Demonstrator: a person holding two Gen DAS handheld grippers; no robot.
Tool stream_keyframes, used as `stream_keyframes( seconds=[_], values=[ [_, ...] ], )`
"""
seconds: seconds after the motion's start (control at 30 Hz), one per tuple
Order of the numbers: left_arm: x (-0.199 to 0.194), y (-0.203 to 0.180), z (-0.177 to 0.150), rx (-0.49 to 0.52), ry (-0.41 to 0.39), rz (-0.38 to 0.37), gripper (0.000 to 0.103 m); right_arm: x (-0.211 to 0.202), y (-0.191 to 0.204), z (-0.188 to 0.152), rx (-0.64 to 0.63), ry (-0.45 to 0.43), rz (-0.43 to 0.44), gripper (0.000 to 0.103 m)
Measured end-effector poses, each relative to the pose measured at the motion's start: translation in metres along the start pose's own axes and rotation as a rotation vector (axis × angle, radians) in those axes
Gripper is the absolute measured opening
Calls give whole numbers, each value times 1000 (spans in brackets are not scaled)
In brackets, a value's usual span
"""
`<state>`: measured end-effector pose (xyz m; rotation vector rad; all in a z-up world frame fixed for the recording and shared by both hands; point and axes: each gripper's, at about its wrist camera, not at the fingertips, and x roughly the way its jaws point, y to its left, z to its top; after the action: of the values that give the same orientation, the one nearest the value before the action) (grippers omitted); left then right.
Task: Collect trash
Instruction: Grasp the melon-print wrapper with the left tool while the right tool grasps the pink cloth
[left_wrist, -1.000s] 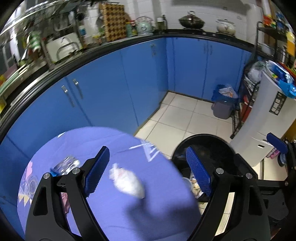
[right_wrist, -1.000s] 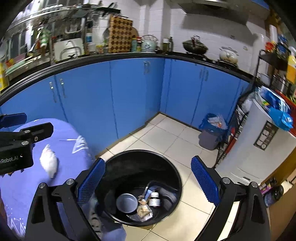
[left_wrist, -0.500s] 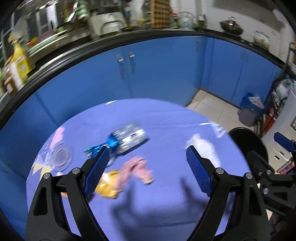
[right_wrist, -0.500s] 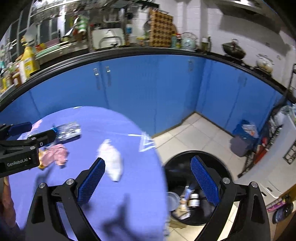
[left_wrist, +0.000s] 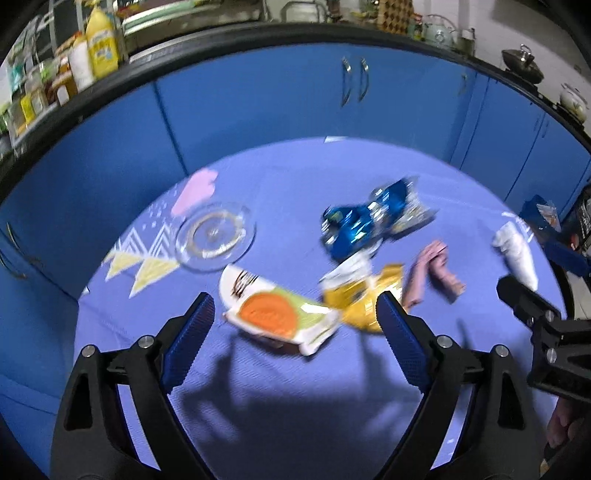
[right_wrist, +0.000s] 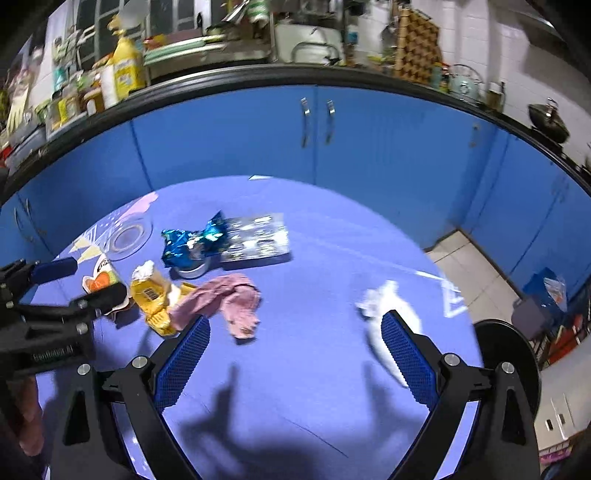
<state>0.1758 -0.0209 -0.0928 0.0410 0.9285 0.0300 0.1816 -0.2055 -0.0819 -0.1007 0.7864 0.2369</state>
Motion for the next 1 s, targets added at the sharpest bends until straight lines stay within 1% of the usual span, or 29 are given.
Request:
stream_keyframes(
  seconds=[0.13,0.27,0.43,0.57,0.6,0.63,0.67,0.7,0.73,0.77,0.8,0.83,0.9,0.93,0.97,1.0],
  values=[
    [17,12,-5,-16,43,-21,89,17,11,5,-16,25,-2,91],
    [30,18,-5,-17,58,-22,89,31,17,13,-9,48,6,91],
    [37,32,-7,-38,65,-29,89,42,24,24,7,69,41,91],
    [33,36,-8,-40,50,-21,89,53,32,28,6,98,56,91],
    [33,37,-8,-40,48,-19,86,54,33,27,4,103,56,91],
    [32,38,-8,-39,50,-19,80,55,34,26,1,111,61,91],
    [32,38,-9,-40,56,-22,76,56,35,24,-2,119,69,91],
    [32,37,-9,-41,63,-21,70,56,36,22,-4,125,74,89],
    [34,38,-9,-45,69,-21,61,56,36,19,-7,133,86,85],
    [34,38,-10,-46,73,-15,59,56,36,16,-10,146,101,69],
    [33,37,-11,-46,70,-8,58,56,36,13,-9,164,132,51],
    [33,37,-10,-48,71,-11,56,56,37,12,-4,170,145,45],
    [30,36,-11,-53,73,-15,55,52,37,9,-8,172,157,21],
    [29,36,-12,-55,72,-16,54,48,37,8,-17,167,151,19],
    [26,35,-13,-57,68,-16,52,44,37,6,-23,160,145,13],
    [23,34,-13,-58,64,-14,50,41,36,5,-26,157,142,11]
  ],
)
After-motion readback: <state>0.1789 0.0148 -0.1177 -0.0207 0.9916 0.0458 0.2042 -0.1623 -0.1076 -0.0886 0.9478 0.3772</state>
